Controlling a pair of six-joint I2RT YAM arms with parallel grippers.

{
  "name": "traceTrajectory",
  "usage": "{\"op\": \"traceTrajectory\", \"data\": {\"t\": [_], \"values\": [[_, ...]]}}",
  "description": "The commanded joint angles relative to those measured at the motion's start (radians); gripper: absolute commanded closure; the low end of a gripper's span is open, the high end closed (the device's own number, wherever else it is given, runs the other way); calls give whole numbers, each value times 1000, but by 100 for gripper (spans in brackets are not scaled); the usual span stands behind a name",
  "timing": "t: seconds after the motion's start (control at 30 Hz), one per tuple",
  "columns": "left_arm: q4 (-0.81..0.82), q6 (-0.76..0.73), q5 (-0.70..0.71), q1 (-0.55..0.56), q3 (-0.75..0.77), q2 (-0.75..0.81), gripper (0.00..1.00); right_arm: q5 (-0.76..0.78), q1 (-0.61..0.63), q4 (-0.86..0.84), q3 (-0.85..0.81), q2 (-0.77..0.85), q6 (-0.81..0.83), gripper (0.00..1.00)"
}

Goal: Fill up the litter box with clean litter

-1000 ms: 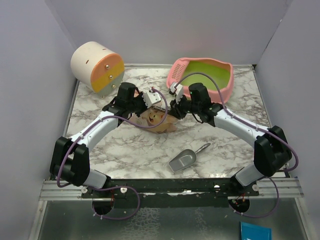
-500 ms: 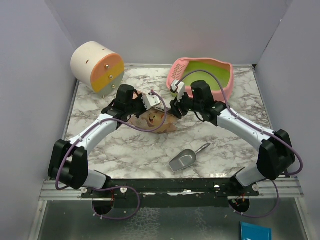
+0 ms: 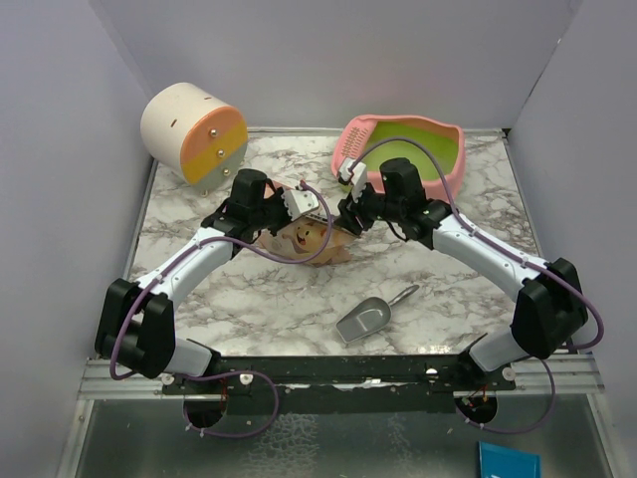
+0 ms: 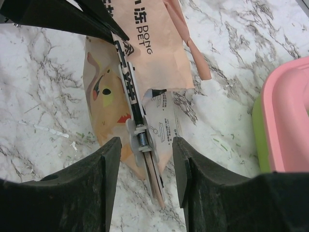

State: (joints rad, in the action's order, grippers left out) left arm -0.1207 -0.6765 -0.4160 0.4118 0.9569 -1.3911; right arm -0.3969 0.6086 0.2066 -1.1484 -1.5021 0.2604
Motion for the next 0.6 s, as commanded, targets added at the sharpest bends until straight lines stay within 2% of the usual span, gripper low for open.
{"op": "traceTrajectory", "data": {"t": [0.0, 0.33, 0.4, 0.5, 0.57], "values": [[136, -9, -88, 5, 25, 51, 100, -27, 6, -10, -5, -15, 10, 50], [136, -6, -93, 5, 26, 53, 100, -37, 6, -9, -24, -96, 5, 46], [135, -6, -93, 5, 25, 52, 100, -36, 6, -10, -21, -101, 3, 50], [136, -6, -94, 5, 23, 52, 100, -39, 6, -20, -16, -95, -7, 68], [138, -5, -94, 5, 22, 51, 100, -37, 6, -35, -8, -80, -15, 74]]}}
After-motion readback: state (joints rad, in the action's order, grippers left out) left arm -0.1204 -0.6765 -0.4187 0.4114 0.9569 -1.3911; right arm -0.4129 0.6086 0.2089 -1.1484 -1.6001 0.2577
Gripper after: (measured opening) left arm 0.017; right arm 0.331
